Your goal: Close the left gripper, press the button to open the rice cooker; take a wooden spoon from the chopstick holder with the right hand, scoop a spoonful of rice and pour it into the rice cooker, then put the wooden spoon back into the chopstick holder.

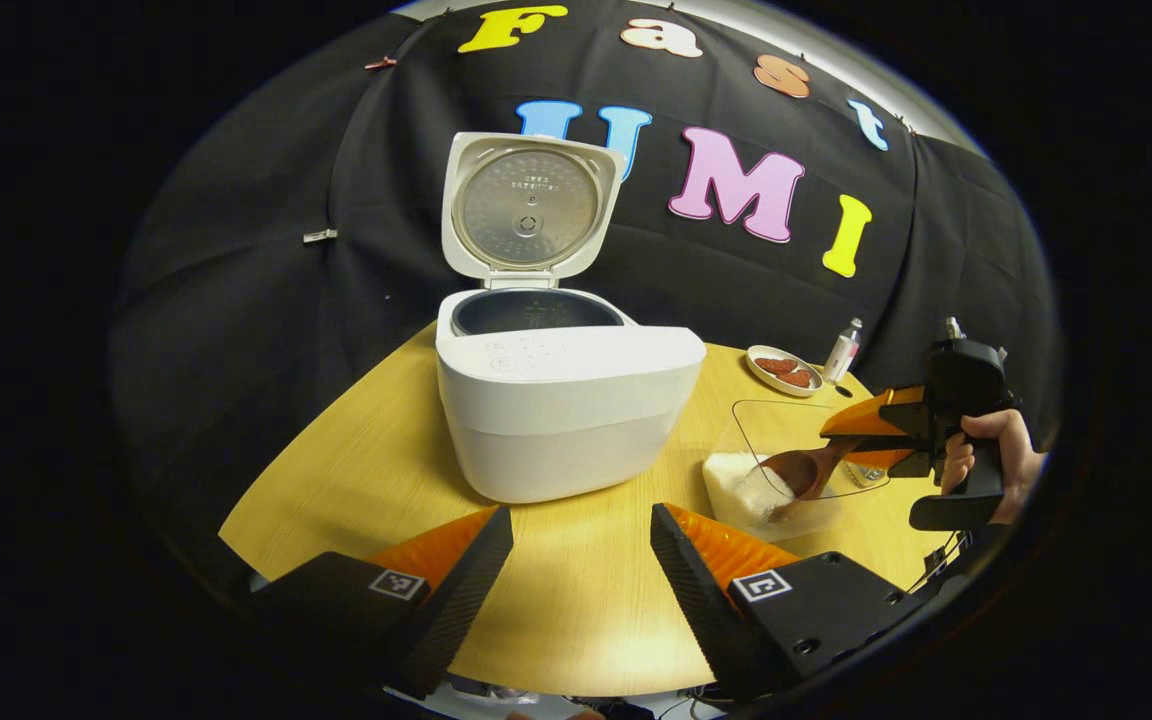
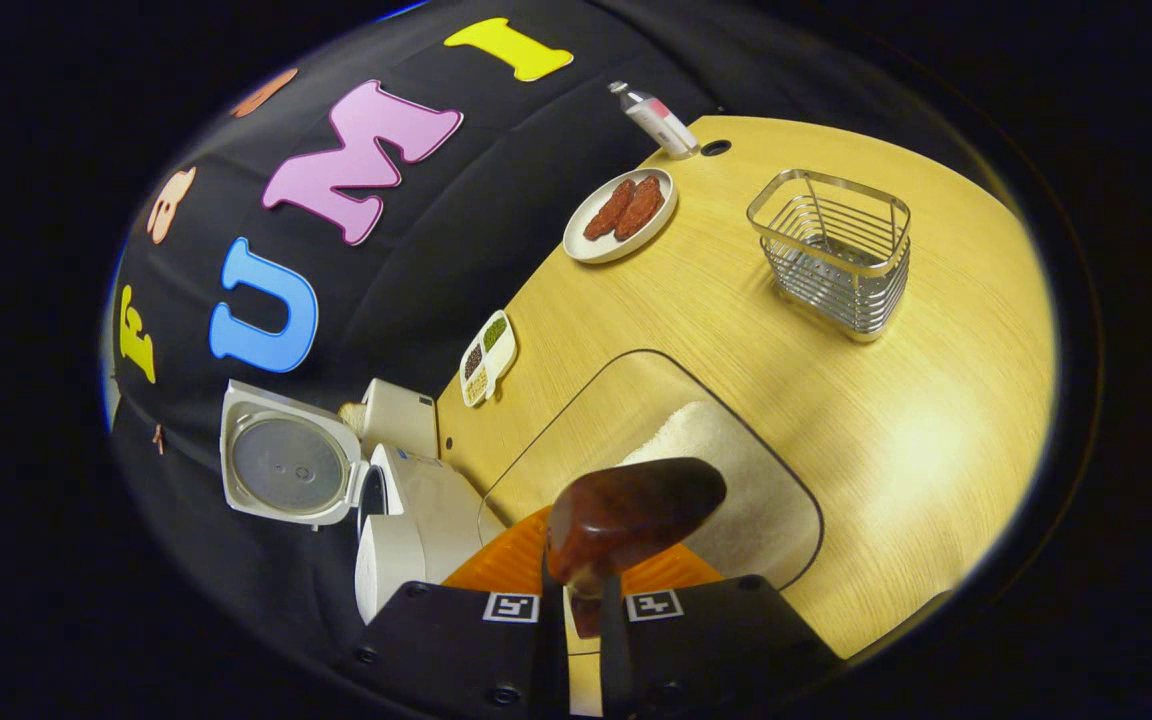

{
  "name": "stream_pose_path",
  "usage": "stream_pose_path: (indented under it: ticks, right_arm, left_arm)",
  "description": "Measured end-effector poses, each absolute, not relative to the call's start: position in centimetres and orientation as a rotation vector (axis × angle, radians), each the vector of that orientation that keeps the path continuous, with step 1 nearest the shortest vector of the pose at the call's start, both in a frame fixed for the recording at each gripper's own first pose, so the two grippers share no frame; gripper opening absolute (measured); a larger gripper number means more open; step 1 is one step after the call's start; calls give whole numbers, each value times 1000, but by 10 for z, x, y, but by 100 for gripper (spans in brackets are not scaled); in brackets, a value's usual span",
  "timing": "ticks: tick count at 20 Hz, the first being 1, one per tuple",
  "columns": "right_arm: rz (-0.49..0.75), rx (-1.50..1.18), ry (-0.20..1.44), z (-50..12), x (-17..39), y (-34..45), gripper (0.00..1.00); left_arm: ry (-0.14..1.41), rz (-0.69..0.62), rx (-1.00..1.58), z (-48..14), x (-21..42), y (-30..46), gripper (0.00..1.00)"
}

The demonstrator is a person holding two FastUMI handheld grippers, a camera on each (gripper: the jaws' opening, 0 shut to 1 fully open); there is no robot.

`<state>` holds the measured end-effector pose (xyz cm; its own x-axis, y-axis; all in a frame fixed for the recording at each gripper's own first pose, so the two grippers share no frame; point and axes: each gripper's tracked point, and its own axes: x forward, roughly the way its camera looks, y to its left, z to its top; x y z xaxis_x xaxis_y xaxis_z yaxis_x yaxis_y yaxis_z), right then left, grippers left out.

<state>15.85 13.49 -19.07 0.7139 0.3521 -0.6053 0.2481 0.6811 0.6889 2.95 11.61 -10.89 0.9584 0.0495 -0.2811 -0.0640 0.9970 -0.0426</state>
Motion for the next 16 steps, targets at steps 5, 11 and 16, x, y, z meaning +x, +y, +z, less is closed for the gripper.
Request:
stream_pose_path:
  ticks: [5,11,16]
  right_arm:
    - [39,909,746,-166,174,116,17]
    - [44,960,684,-130,182,109,17]
    - [49,1036,664,-109,194,117,17]
  left_arm:
    - [276,46,-46,-104,31,110,96]
    - [277,41,-41,-104,31,106,96]
    - [275,38,-41,-104,28,103,96]
